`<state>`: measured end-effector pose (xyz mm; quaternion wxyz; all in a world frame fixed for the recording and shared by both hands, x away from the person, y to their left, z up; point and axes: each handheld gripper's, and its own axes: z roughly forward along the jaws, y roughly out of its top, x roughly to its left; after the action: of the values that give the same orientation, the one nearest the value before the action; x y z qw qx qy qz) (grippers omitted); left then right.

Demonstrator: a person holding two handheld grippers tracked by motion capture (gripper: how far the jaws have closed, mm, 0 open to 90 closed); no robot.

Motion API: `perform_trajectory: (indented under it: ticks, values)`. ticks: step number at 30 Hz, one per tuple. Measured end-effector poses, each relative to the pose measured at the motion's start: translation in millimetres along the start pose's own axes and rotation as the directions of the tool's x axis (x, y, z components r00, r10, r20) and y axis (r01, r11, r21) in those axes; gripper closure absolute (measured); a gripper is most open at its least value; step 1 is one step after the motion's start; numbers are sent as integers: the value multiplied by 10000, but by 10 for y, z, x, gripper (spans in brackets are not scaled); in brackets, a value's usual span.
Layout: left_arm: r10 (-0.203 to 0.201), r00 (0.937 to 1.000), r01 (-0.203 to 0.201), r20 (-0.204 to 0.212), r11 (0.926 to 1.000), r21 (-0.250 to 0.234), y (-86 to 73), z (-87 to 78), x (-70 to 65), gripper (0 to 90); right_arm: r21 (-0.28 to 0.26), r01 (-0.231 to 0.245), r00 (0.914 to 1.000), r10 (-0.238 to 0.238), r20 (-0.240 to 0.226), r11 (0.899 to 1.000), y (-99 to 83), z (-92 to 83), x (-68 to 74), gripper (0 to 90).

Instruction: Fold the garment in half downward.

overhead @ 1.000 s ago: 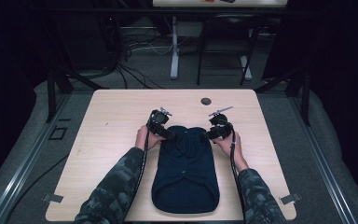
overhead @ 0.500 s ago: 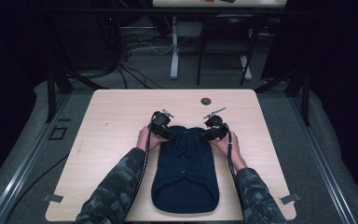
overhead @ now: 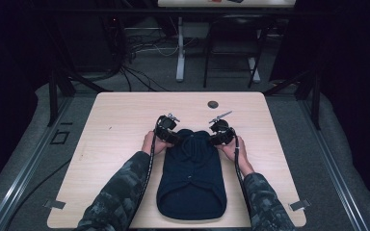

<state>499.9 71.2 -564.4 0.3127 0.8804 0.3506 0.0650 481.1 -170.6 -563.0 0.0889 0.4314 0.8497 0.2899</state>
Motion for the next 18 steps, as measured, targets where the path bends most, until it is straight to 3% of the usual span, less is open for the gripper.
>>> perform_trajectory:
  ticks: [8,18]
  values:
    - [248,9995,-249,-211,9997,-49,5,-22,-36,648,-27,21,10000,-21,-35,10000,-3,-18,-22,757]
    - [68,9999,-72,-93,9991,-422,-5,-138,-19,637,-567,396,9992,-392,94,9976,27,-173,25,759]
